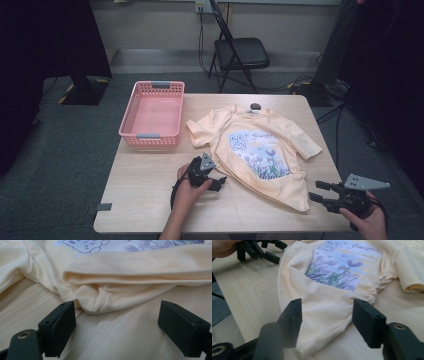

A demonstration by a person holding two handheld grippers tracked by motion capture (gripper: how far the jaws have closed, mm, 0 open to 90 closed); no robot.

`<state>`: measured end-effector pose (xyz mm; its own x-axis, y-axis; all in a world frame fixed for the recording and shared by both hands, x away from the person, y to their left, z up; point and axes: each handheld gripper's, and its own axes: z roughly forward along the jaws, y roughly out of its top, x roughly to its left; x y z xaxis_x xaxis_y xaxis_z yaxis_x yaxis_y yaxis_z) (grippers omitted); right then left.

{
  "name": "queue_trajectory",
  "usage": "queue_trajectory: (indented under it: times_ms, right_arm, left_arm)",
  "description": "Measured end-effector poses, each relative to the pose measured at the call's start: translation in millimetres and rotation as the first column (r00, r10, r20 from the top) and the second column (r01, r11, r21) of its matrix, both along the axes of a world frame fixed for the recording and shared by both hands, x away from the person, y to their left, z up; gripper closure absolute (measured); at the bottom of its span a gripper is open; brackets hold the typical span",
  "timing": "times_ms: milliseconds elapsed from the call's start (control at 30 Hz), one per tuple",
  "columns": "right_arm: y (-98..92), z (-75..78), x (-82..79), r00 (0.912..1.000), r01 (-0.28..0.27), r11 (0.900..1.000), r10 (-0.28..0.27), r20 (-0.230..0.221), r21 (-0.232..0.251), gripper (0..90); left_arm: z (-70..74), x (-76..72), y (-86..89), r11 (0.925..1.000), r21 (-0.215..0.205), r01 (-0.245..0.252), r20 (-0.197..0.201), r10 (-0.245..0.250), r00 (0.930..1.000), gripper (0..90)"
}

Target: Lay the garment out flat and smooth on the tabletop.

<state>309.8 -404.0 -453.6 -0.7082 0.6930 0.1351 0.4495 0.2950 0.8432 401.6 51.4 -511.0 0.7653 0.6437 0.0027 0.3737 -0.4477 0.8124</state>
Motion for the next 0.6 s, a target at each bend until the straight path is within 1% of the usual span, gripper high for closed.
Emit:
queue_trajectory:
  times_ms: [67, 100, 133, 167, 200, 233, 333, 367, 400, 467, 533, 600]
  right_arm:
    - [1.9, -0.2, 4.6, 0.9998, 0.02, 1.0, -0.02, -0.01, -0.012, 28.3]
    - [1.9, -0.2, 4.6, 0.9998, 0.02, 1.0, -0.02, -0.01, -0.012, 28.3]
    - [4.0, -0.6, 9.1, 0.9996, 0.028, 0.999, -0.028, -0.009, -0.028, 24.2]
    - [5.0, -0.6, 11.1, 0.9993, 0.034, 0.999, -0.035, -0.012, -0.027, 22.0]
    - [5.0, -0.6, 11.1, 0.9993, 0.034, 0.999, -0.035, -0.012, -0.027, 22.0]
    - [6.1, -0.3, 13.1, 0.9991, 0.039, 0.999, -0.04, -0.013, -0.03, 19.3]
    - [11.0, 1.7, 19.1, 0.9978, 0.066, 0.996, -0.067, -0.005, -0.065, 13.9]
    - [13.3, 2.7, 21.1, 0.9973, 0.074, 0.994, -0.073, 0.009, -0.084, 13.0]
    - [14.9, 3.2, 22.9, 0.9967, 0.08, 0.993, -0.078, 0.021, -0.09, 12.9]
    - [17.6, 4.7, 28.0, 0.9974, 0.071, 0.992, -0.07, 0.019, -0.101, 12.5]
    - [20.6, 5.5, 35.8, 0.9967, 0.08, 0.99, -0.077, 0.026, -0.116, 12.5]
    - [22.6, 5.5, 42.7, 0.9962, 0.086, 0.988, -0.084, 0.021, -0.131, 12.5]
  left_arm:
    - [0.0, 0.0, 0.0, 1.0, 0.0, 0.0, 0.0, 0.0, 1.0, 14.7]
    - [0.0, 0.0, 0.0, 1.0, 0.0, 0.0, 0.0, 0.0, 1.0, 14.7]
    - [0.0, 0.0, 0.0, 1.0, -0.001, 0.0, 0.0, 0.0, 1.0, 14.7]
    - [0.0, 0.0, 0.0, 1.0, -0.001, 0.0, 0.0, 0.0, 1.0, 14.7]
    - [0.0, 0.0, 0.0, 1.0, 0.0, 0.0, 0.0, 0.0, 1.0, 14.7]
    - [0.0, 0.0, 0.0, 1.0, 0.0, 0.0, 0.0, 0.0, 1.0, 14.7]
    - [0.0, 0.0, 0.0, 1.0, 0.0, 0.0, 0.0, 0.0, 1.0, 14.7]
    - [0.0, 0.0, 0.0, 1.0, 0.0, 0.0, 0.0, 0.0, 1.0, 14.7]
    - [0.0, 0.0, 0.0, 1.0, 0.0, 0.0, 0.0, 0.0, 1.0, 14.7]
    - [0.0, 0.0, 0.0, 1.0, 0.0, 0.0, 0.0, 0.0, 1.0, 14.7]
    - [0.0, 0.0, 0.0, 1.0, 0.0, 0.0, 0.0, 0.0, 1.0, 14.7]
    - [0.0, 0.0, 0.0, 1.0, 0.0, 0.0, 0.0, 0.0, 1.0, 14.7]
